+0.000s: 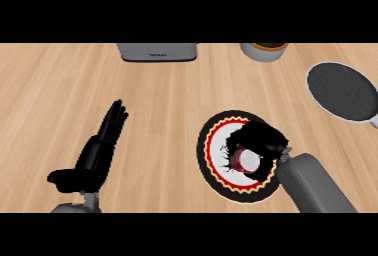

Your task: Pick the can from the plate and place it in the pan

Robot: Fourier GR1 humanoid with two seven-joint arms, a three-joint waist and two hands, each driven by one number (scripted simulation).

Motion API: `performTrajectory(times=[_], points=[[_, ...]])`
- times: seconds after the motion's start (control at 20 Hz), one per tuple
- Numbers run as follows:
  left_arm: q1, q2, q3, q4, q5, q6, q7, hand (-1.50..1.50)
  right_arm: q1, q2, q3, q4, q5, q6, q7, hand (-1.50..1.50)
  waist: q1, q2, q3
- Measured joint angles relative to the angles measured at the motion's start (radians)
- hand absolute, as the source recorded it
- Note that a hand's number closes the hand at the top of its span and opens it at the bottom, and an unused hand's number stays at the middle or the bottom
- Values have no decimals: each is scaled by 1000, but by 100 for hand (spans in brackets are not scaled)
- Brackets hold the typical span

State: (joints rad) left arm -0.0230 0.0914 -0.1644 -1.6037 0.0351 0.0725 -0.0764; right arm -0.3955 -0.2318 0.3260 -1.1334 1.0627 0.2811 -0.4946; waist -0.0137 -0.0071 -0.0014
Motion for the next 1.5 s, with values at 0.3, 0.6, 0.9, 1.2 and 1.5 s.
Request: performTrajectory(times=[0.3,0.6,0.9,1.2,1.5], points=[[22,2,15,4,3,6,-12,0,86,-29,-222,-90,-50,-120,219,150,-25,-5,-1],[29,6,17,-5,7,-5,-17,0,188,-46,-358,-330,-110,-218,305,150,-20,-3,0],[8,-9,5,-2,-5,-5,-8,0,206,-14,-480,-491,-229,-195,419,150,-2,2,1],[3,-9,13,24,-8,-22,-33,0,150,-40,-637,-399,-367,-198,423,150,11,7,1],[-4,-32,-2,24,-19,-20,-26,0,25,-114,-740,-117,-390,-316,328,150,22,10,2]])
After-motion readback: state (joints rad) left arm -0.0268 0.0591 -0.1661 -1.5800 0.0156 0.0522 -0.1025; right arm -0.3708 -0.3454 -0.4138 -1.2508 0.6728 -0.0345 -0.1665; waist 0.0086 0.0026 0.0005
